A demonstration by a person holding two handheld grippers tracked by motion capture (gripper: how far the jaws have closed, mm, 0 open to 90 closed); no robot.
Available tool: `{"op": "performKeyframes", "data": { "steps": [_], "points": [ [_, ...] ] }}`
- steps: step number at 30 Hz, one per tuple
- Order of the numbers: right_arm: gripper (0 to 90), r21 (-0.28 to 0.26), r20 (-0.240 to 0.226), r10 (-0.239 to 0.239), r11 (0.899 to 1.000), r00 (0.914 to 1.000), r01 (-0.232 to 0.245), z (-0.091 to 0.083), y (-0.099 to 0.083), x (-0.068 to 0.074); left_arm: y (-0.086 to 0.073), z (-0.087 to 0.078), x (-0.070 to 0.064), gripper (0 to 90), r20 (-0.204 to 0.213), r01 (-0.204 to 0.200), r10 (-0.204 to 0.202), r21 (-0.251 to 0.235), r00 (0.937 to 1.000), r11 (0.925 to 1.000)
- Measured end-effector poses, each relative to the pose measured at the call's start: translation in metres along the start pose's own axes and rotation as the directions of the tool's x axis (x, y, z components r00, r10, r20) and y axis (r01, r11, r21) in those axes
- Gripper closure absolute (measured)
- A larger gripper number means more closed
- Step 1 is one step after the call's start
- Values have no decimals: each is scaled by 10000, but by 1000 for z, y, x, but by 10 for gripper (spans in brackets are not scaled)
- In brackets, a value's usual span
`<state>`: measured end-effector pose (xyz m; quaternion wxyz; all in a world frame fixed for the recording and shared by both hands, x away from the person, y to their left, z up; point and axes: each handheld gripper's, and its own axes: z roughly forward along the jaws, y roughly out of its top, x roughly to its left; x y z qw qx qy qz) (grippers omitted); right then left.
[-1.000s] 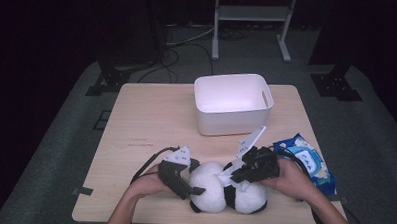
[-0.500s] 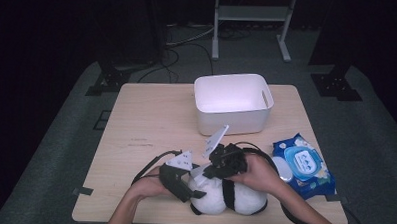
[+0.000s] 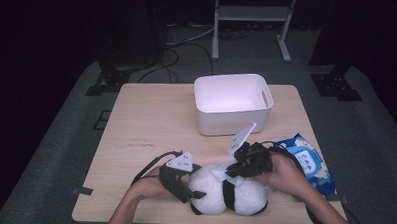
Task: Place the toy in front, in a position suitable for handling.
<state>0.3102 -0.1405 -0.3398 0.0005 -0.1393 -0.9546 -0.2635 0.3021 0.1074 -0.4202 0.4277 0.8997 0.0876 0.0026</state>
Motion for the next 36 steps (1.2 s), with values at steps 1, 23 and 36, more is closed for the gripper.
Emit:
{"op": "performKeyframes", "data": {
  "steps": [1,23,36],
  "points": [
    [834,-36,79,28,10000,10000,-27,-5,-4,0,0,0,0,134,-5,0,0,-38,10000,10000],
    [827,-764,716,987,9927,9925,-932,-43,-48,-5,0,0,-1,139,-78,-126,126,6,9999,9999],
    [832,-711,129,629,9955,9979,-619,-11,-13,-13,2,0,-4,138,-140,-277,278,109,9995,9996]
  ]
}}
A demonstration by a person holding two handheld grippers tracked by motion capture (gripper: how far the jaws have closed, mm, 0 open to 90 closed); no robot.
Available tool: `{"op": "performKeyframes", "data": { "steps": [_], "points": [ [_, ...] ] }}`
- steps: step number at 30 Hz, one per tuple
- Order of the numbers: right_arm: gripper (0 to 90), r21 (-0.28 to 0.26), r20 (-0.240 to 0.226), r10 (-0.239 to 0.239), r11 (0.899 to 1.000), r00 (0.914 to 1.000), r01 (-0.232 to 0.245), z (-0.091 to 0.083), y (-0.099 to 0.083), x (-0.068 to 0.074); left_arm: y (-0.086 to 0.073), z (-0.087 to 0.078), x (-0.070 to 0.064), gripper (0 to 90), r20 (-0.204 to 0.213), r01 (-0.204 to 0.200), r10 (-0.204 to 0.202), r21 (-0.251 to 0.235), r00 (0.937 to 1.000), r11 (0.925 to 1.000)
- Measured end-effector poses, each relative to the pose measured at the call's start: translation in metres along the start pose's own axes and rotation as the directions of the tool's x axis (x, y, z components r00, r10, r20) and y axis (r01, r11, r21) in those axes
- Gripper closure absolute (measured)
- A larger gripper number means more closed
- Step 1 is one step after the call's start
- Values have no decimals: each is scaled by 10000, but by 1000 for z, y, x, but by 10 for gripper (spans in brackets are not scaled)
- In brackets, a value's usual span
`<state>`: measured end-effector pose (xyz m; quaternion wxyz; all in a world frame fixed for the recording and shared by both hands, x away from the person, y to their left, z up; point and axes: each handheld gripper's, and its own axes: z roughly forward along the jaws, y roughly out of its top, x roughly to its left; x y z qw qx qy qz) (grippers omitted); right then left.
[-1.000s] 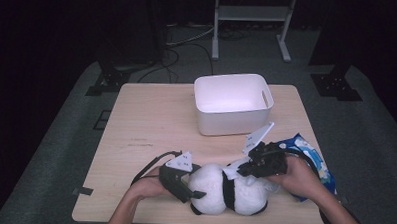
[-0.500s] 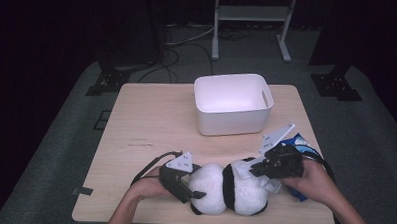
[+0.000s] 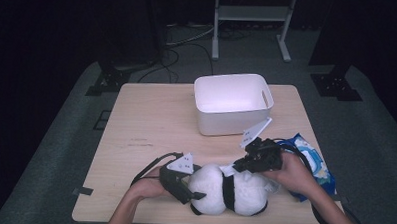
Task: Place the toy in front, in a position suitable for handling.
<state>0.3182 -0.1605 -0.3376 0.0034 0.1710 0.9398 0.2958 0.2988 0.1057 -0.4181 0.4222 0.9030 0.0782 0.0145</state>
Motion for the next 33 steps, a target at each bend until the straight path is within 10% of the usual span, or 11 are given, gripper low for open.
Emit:
{"op": "performKeyframes", "data": {
  "steps": [20,26,33],
  "points": [
    [839,-22,-713,-213,9998,9972,212,12,-6,11,-6,6,11,37,687,1171,-1150,-266,9910,9928],
    [838,32,-668,-157,9999,9976,160,15,-2,8,-7,4,9,300,303,911,-899,-403,9955,9950],
    [837,-77,-757,24,10000,9971,-30,16,2,1,-3,2,9,392,-423,484,-505,-489,9978,9976]
  ]
}}
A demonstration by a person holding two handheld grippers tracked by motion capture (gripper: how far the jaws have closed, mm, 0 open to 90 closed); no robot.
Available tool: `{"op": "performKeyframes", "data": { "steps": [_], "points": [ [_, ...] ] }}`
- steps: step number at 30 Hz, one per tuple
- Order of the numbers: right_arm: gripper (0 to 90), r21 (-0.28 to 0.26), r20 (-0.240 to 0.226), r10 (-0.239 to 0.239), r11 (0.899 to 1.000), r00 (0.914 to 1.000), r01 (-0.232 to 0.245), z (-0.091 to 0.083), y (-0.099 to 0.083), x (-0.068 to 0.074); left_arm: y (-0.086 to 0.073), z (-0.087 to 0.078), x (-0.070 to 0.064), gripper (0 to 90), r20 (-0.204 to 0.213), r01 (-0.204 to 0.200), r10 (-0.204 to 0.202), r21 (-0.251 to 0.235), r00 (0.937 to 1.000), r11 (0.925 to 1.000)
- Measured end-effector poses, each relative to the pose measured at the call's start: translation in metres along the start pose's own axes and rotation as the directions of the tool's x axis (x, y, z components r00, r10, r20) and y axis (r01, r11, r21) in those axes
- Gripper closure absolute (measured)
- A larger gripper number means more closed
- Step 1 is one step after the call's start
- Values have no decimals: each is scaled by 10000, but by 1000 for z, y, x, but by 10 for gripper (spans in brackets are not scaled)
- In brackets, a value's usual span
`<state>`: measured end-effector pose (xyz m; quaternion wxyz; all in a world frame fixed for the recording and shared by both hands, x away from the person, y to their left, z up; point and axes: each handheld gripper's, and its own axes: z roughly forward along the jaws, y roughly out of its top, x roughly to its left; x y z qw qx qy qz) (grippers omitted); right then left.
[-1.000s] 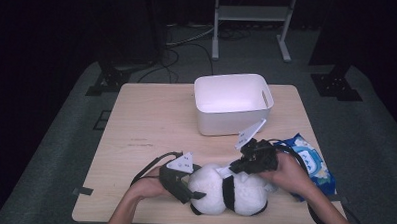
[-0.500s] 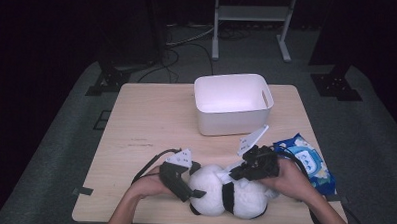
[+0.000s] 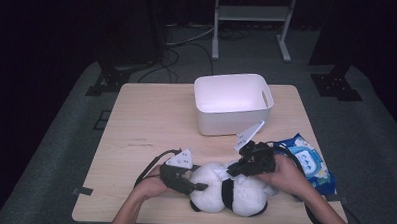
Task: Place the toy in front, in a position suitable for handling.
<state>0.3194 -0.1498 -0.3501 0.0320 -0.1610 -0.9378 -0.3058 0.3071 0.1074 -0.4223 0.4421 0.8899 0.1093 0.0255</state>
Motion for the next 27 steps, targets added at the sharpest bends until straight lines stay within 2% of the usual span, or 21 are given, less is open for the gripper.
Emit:
{"op": "performKeyframes", "data": {
  "steps": [4,6,7,9,12,15,17,18,21,27],
  "points": [
    [837,37,147,-83,10000,9999,83,3,10,0,1,-3,-1,393,-543,-390,390,3,9978,9992],
    [837,23,184,-175,9998,9997,174,6,18,0,1,-6,-2,395,-989,-723,722,23,9925,9974],
    [836,-30,263,-249,9997,9993,250,8,22,-1,2,-7,-2,394,-1041,-798,801,71,9913,9968],
    [836,-179,315,-308,9993,9990,314,13,31,0,3,-9,-3,394,-1316,-1232,1247,188,9834,9922],
    [836,-295,468,-411,9987,9981,426,21,45,1,4,-12,-4,393,-1459,-1376,1404,296,9793,9900],
    [836,5,660,-536,9986,9964,536,25,52,1,1,-15,-1,393,-1589,-1218,1242,248,9795,9922],
    [836,297,698,-431,9987,9966,411,23,52,-1,-1,-20,3,394,-1789,-1157,1193,303,9766,9928],
    [837,365,718,-439,9985,9965,413,20,49,-3,-3,-21,4,393,-1813,-1067,1095,251,9773,9940],
    [837,124,625,-97,9999,9980,90,9,38,-10,-6,-24,7,393,-1783,-885,905,192,9798,9959],
    [837,-610,1082,611,9966,9923,-547,-24,10,-23,-9,-26,11,388,-1691,-546,560,129,9840,9984]
  ]
}}
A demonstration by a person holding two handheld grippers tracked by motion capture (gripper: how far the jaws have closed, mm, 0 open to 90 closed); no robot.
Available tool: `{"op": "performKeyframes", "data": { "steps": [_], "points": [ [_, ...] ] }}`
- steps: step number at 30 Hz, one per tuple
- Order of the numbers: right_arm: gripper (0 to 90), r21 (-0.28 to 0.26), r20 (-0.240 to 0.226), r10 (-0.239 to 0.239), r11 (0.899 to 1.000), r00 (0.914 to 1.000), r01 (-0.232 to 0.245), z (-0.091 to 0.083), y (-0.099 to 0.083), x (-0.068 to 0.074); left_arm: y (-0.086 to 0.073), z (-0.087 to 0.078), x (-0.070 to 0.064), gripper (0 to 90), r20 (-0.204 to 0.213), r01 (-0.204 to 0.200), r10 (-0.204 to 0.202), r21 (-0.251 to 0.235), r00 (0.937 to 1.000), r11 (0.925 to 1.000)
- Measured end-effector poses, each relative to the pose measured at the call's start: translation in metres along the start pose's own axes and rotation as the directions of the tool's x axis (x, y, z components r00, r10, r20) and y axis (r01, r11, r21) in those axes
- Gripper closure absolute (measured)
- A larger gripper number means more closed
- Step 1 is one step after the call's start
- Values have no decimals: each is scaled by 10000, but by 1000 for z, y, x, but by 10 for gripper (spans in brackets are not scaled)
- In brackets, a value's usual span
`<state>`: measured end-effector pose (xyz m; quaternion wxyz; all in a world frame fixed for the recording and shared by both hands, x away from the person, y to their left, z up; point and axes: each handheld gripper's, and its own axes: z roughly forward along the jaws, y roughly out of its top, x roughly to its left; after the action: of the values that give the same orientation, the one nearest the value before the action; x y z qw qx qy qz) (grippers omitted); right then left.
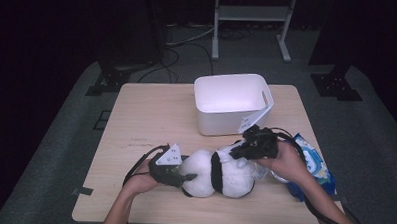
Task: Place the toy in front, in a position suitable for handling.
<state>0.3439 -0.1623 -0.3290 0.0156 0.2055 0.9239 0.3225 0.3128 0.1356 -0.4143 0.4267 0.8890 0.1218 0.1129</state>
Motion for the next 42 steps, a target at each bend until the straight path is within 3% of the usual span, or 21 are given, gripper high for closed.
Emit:
{"op": "performKeyframes", "data": {
  "steps": [5,14,19,23,28,33,42],
  "points": [
    [837,-587,-64,680,9959,9977,-683,-12,-22,-10,-1,-1,3,380,33,206,-206,84,9998,9998],
    [833,-523,166,560,9971,9983,-550,-20,-36,-4,-3,-1,5,365,86,426,-427,135,9991,9990],
    [832,-264,402,626,9978,9972,-616,-17,-46,-4,-2,-1,7,290,94,664,-665,107,9977,9977],
    [828,-460,1010,832,9958,9914,-789,-12,-45,-8,0,-4,9,234,-94,980,-982,-232,9951,9949],
    [828,-984,1055,854,9923,9907,-751,-23,-44,-9,3,-6,8,226,-159,803,-808,-309,9966,9963],
    [828,-1135,671,655,9919,9956,-576,-28,-44,0,5,-5,6,208,-144,767,-771,-306,9969,9966],
    [828,-662,-305,295,9973,9991,-315,-13,-52,18,5,-1,6,209,-260,943,-948,-189,9952,9954]
  ]
}}
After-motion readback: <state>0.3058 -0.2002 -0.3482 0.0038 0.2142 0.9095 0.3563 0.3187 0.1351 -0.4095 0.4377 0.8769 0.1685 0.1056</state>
